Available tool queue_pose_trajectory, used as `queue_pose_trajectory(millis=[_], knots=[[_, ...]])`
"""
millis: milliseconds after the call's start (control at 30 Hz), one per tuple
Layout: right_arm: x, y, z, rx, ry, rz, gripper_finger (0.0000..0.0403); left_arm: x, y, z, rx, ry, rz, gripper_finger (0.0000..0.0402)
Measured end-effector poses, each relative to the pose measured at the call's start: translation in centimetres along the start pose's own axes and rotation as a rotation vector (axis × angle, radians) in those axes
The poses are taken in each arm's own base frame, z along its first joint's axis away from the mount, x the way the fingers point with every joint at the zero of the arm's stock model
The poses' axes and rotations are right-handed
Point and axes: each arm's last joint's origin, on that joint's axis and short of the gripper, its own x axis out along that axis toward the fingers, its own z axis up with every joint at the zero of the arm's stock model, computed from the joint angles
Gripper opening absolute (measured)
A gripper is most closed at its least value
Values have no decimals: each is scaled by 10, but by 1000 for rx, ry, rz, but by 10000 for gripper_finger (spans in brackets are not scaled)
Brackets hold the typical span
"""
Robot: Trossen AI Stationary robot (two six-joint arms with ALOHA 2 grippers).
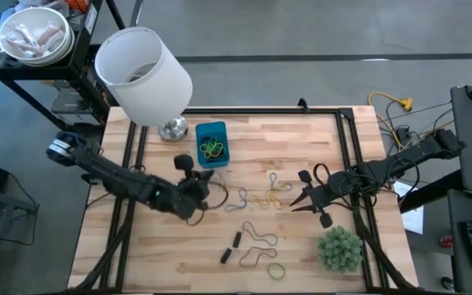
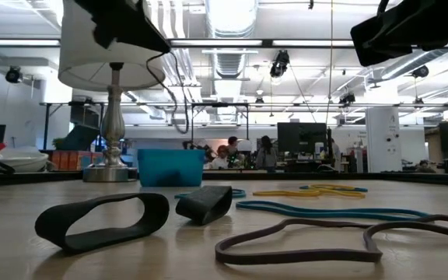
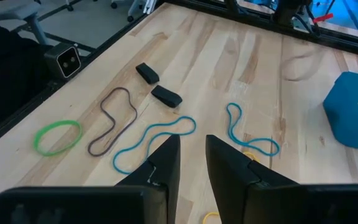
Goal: Pick and place rubber bands into bin
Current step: Put the left purple rubber band into the blue bin
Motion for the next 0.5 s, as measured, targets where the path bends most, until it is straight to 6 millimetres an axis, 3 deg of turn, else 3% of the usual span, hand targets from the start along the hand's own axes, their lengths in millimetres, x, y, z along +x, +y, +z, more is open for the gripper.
queue_pose_trajectory(millis=[500], knots=[[0,0,0,-5,-3,0,63,70,65,-16,-45,150,65,0]])
